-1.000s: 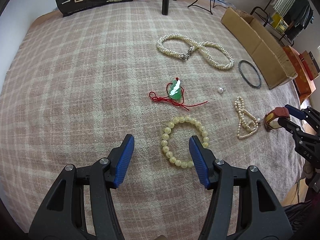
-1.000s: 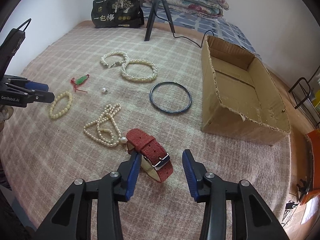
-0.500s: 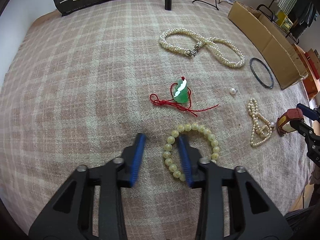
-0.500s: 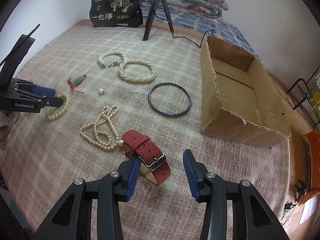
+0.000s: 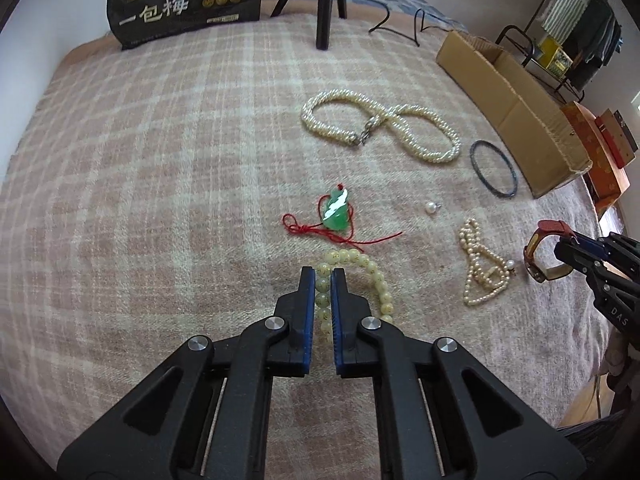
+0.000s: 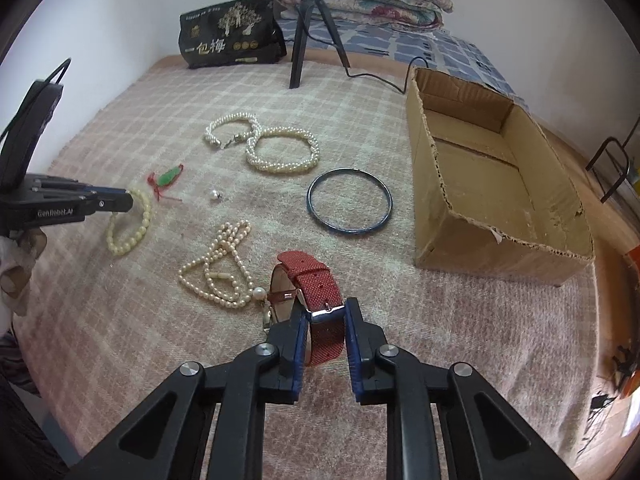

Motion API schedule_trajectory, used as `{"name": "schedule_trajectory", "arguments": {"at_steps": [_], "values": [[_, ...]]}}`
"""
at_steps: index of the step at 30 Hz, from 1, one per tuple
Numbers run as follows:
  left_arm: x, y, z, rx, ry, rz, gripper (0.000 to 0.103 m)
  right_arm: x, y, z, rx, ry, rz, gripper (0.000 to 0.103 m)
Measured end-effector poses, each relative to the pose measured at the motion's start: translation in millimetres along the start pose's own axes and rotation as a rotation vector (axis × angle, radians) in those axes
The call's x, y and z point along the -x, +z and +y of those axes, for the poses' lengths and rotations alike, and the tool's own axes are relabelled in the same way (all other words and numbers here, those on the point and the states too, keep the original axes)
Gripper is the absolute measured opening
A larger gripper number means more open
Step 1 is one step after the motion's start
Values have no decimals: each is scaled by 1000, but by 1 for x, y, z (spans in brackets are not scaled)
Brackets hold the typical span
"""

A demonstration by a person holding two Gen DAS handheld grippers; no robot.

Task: Organize jewelry
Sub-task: 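Grasp the cream bead bracelet with the left tool while the right tool grasps the red watch, then carry the bracelet in the left tool and the watch in the right tool over the cardboard box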

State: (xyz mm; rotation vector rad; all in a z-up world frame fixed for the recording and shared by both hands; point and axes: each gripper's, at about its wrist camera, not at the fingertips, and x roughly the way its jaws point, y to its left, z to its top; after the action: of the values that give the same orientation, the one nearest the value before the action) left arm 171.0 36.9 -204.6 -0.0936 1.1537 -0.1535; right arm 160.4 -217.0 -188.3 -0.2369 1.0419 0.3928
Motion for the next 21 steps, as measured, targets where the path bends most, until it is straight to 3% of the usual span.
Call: {"name": "schedule_trajectory", "arguments": {"at_steps": [21], "values": [[67, 3, -18, -55, -31, -162, 5, 58, 17, 7, 11, -42, -162, 16]]}}
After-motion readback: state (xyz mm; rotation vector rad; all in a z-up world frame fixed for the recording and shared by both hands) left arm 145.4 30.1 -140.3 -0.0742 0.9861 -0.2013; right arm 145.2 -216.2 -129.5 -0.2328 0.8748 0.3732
